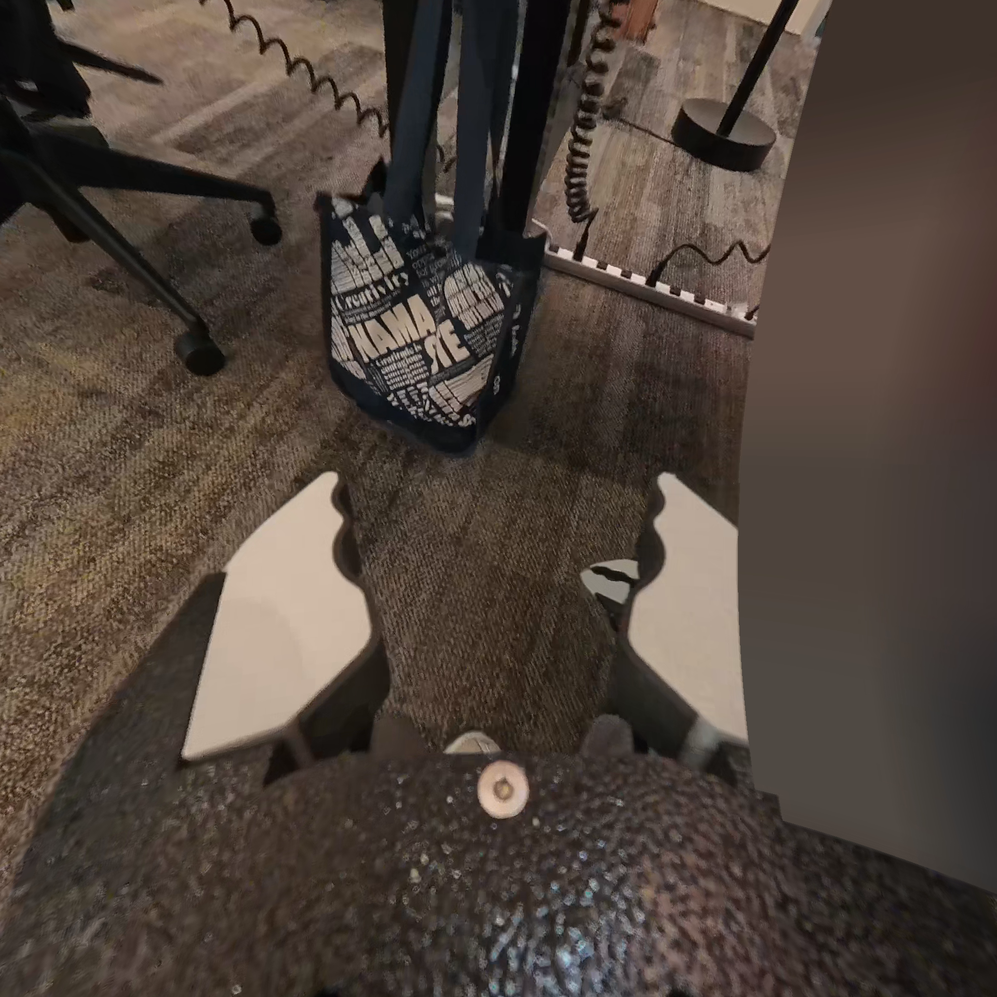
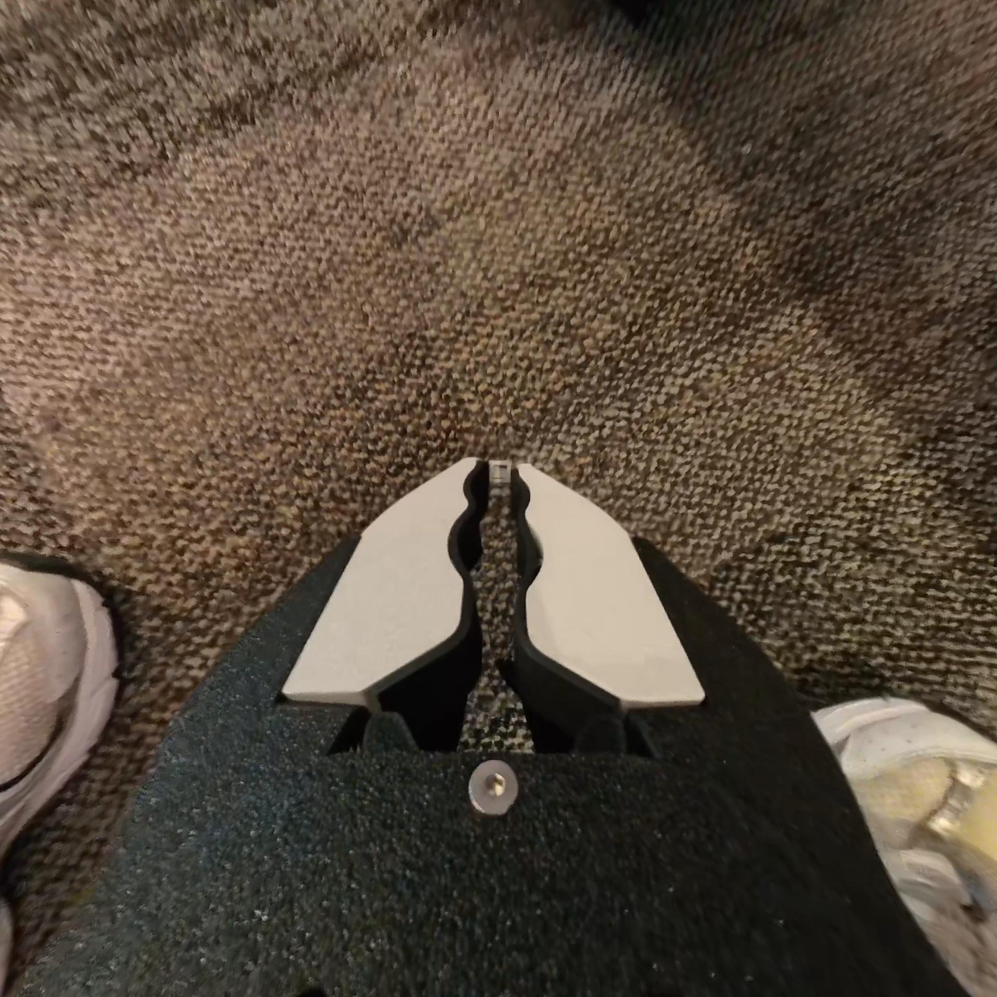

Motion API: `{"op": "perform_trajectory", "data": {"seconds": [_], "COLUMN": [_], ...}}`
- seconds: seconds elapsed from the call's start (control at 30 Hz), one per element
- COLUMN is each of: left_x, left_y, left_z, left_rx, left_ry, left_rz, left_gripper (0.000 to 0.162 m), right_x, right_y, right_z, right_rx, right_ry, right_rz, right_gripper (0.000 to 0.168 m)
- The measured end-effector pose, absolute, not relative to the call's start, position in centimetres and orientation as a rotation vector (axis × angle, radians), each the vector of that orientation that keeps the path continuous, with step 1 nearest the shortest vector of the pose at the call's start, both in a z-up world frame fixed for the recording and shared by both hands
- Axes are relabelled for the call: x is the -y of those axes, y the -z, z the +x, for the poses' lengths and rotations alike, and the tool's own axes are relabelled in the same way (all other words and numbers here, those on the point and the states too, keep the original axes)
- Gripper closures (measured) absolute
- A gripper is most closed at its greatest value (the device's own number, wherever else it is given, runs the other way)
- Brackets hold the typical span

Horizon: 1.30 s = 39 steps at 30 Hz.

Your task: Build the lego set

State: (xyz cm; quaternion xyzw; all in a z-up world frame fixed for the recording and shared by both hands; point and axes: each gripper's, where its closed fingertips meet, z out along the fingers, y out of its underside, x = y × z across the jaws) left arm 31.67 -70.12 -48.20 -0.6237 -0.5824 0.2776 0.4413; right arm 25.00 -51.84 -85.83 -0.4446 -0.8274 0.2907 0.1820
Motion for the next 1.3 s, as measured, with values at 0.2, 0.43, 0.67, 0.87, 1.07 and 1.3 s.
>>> {"op": "perform_trajectory", "data": {"seconds": [0.2,0.43,0.67,0.87,1.07,1.3], "left_x": [70.2,66.8,60.3,57.4,54.7,55.7], "left_y": [43.3,29.1,18.4,16.0,18.2,20.0], "left_z": [27.5,20.7,16.2,15.1,13.7,14.8], "left_rx": [1.341,1.042,0.812,0.767,0.778,0.807], "left_ry": [-0.879,-1.21,-1.187,-1.168,-1.132,-1.107], "left_rz": [-1.54,-1.365,-1.4,-1.396,-1.46,-1.554], "left_gripper": [0.059,0.071,0.067,0.067,0.067,0.065], "right_x": [53.1,54.6,49.5,40.7,39.6,42.2], "right_y": [71.7,46.9,23.4,18.8,22.3,27.3], "right_z": [20.9,17.0,16.9,10.4,-4.5,-13.9], "right_rx": [2.164,1.976,1.698,1.733,1.944,2.166], "right_ry": [-1.022,-1.403,-1.63,-1.407,-1.227,-0.994], "right_rz": [-1.229,-1.057,-0.734,-0.719,-0.839,-0.98], "right_gripper": [0.161,0.16,0.16,0.161,0.161,0.161]}}
